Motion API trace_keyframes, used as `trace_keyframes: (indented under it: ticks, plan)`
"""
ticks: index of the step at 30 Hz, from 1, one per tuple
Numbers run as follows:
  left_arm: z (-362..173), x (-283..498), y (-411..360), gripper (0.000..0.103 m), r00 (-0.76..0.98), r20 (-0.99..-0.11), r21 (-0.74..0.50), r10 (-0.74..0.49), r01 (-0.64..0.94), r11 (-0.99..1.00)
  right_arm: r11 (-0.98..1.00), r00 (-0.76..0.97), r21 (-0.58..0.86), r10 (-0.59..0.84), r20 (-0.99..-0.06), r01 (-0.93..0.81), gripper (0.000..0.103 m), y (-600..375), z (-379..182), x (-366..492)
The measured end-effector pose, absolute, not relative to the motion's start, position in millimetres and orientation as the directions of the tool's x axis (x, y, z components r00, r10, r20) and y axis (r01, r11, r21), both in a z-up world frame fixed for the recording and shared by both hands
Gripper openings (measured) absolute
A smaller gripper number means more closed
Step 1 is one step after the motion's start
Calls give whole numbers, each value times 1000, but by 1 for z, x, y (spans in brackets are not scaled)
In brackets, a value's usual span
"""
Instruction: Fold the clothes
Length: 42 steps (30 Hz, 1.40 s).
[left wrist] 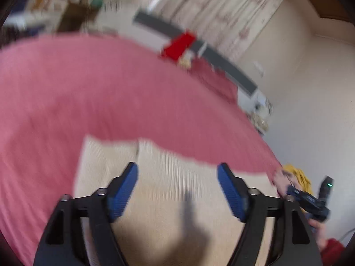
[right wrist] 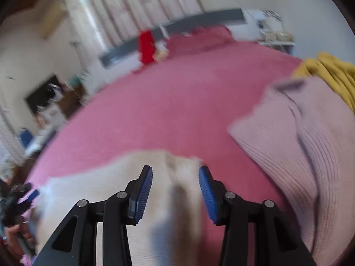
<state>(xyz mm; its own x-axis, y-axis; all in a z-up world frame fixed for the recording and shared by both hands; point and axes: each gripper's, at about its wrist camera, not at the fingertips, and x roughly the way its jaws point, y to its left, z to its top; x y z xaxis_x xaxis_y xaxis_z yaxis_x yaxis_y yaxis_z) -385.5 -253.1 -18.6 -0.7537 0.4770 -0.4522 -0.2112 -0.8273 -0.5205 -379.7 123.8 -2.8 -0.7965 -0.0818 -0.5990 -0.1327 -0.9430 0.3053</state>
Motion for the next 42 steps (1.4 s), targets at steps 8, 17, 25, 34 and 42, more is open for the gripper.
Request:
trace_keyframes:
  ticks: [8, 17, 25, 34, 42]
  plan:
    - [-50, -430, -256, 81, -692, -653, -372, 308, -62, -926, -998, -638, 53, -12, -770, -45, 41, 69, -37, -445]
    - [-28, -367, -182, 81, -722, -576, -242, 384, -298, -923, -976, -789, 218, -121, -602, -17, 43, 50, 30, -357]
    - [-61, -329, -95, 81, -644, -705, 47, 296, -459, -887, -990, -660, 17, -106, -744, 139, 43, -50, -37, -358]
    - [-64, -324, -146, 85, -656, -719, 83, 231, -410, -908, -993, -692, 82, -116, -713, 82, 44, -5, -2, -324]
    - [-64, -295, -214, 86, -628, -736, -9, 253, -364, -931, -983, -641, 160, -64, -765, -93, 43, 65, -40, -278]
